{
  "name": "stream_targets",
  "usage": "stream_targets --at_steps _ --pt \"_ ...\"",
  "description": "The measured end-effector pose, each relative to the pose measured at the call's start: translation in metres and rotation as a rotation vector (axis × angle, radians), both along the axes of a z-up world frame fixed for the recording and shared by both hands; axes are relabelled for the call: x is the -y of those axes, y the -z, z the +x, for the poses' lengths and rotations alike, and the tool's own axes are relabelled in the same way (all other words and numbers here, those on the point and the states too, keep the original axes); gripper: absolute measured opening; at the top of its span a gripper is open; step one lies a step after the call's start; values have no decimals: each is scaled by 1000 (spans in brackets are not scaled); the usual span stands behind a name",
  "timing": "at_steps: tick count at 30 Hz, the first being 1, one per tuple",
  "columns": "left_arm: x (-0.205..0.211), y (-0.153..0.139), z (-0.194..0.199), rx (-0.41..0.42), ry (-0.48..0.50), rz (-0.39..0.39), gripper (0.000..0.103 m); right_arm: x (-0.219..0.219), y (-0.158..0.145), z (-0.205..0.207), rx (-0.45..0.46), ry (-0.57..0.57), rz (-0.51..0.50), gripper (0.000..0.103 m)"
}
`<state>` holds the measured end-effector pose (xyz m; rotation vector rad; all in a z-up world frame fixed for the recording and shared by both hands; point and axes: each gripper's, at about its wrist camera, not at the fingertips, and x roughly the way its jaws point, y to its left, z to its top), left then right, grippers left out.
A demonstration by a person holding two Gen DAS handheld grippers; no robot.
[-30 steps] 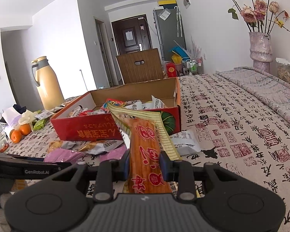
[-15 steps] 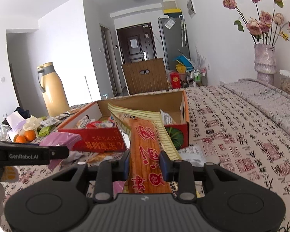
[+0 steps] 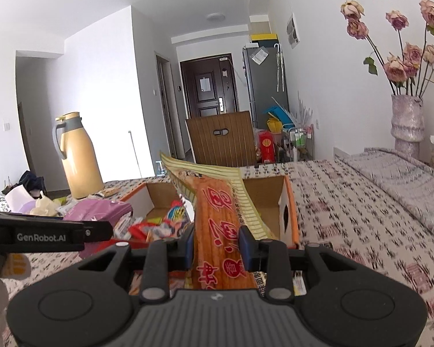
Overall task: Organize snacks
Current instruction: 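Carry both packets over the cardboard box, then open both grippers to drop the packets into the box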
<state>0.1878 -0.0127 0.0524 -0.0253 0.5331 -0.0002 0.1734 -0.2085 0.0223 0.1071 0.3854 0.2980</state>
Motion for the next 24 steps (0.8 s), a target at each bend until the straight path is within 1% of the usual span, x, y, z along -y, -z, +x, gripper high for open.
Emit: stream_targets --at_steps 14,18,20,24 --pt "-4 -12 62 36 -32 -14 66 -21 -9 69 31 0 -26 30" --pt "-4 -9 80 45 -46 -21 66 -25 -7 88 30 8 -22 30" --pt "-3 -6 89 51 -60 -12 66 -27 -5 98 26 13 -20 30" --pt "-4 5 104 63 -89 -14 66 -30 5 110 14 26 -22 30"
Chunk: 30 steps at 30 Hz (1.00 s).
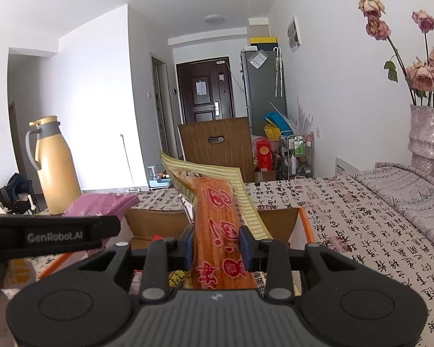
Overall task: Organize snacks
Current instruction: 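Open both grippers to drop the packets into the box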
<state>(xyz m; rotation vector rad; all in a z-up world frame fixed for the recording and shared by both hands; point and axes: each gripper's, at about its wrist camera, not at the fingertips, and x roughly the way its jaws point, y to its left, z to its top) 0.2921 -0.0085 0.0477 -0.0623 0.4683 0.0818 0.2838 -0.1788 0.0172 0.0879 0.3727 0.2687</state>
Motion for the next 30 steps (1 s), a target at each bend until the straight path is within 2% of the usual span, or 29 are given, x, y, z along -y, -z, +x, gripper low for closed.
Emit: stream_targets --at_steps 4,12,16,17,19,20,21,23,24,30 --pt "-5 14 12 6 -37 1 66 1 10 8 -26 12 3 30" --pt "-13 32 19 -5 -25 -10 67 -1 22 16 -66 11 -11 31" --pt "-16 32 16 11 -24 -17 76 1 24 17 -78 22 -13 34" --pt "-17 31 14 22 -26 -18 80 1 24 18 -78 26 -15 37" --pt "-17 30 11 36 -32 -17 98 3 23 16 -78 30 -16 53" --pt "-17 29 10 45 -45 -10 103 3 23 15 -75 34 -18 66" --pt "-17 27 8 53 -58 -6 103 3 23 14 -67 44 -22 79" --pt "-18 26 8 51 -60 -10 103 4 21 12 -56 58 -22 94" --pt "-18 26 9 49 -62 -15 103 5 21 12 -55 62 -17 98" --pt "-18 22 7 46 -60 -18 103 7 21 16 -70 78 -18 103"
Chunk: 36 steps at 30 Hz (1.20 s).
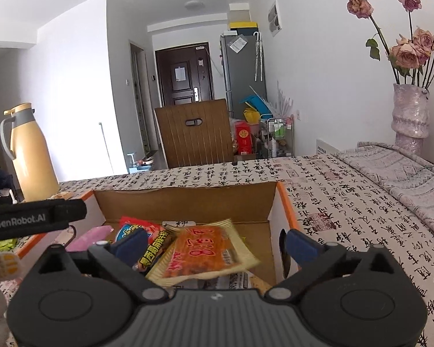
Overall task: Organize snacks
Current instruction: 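Open both grippers to drop the packets into the box, then withdraw both tools from the box toward the snack pile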
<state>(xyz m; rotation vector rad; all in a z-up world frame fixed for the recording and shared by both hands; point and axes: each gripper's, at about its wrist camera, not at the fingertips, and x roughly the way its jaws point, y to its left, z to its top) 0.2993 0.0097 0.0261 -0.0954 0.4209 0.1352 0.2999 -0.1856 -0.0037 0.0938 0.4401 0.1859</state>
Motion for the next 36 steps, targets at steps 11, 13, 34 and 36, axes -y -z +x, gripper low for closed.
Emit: stream_targets --at_steps 11,13,34,36 --pt "0 -22 -25 50 -15 20 103 3 -12 -14 -1 5 -11 103" --pt "0 -24 -33 55 -16 30 103 4 -13 -22 -2 2 -16 103" --pt "-7 -13 -133 -6 38 21 103 17 -6 -128 6 -27 -46 103" --pt "-9 -8 -141 -18 41 17 103 19 -2 -138 11 -21 -52 103"
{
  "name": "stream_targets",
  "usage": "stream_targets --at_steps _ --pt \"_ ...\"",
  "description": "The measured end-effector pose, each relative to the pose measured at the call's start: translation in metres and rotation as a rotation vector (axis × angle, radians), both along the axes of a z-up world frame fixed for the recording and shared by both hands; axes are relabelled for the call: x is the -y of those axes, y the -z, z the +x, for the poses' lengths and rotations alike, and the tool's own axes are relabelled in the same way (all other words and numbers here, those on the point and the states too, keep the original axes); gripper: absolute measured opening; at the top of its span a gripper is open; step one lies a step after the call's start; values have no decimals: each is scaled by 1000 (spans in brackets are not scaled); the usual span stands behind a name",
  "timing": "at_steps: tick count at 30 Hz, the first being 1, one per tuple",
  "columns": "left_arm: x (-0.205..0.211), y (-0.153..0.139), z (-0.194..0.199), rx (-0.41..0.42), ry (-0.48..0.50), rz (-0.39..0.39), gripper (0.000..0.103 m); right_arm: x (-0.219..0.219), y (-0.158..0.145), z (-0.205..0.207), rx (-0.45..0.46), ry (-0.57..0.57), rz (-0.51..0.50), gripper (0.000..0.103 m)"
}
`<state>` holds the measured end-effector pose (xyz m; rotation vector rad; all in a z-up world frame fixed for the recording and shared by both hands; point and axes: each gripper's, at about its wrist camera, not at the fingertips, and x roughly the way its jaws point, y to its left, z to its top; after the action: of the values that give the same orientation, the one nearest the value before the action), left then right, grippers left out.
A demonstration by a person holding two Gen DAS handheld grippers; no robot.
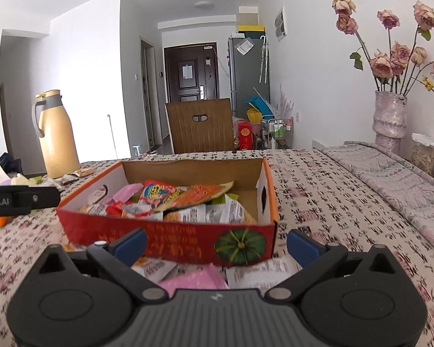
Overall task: Organize snacks
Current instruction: 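Withdraw both tools from the box toward the snack pile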
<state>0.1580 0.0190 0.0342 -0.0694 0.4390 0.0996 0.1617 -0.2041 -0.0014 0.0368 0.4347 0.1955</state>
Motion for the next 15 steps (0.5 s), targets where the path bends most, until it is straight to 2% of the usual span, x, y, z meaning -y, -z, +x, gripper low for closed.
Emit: stream_targets --at_steps 7,12,15 --pt "-9 22 -20 -55 -3 -12 103 7 18 -28 -9 12 19 103" --pt "-12 39 -34 -107 3 -16 103 6 30 -46 23 19 -18 103" --pt "-17 48 -41 -129 0 -28 103 7 34 -47 -15 7 -28 103"
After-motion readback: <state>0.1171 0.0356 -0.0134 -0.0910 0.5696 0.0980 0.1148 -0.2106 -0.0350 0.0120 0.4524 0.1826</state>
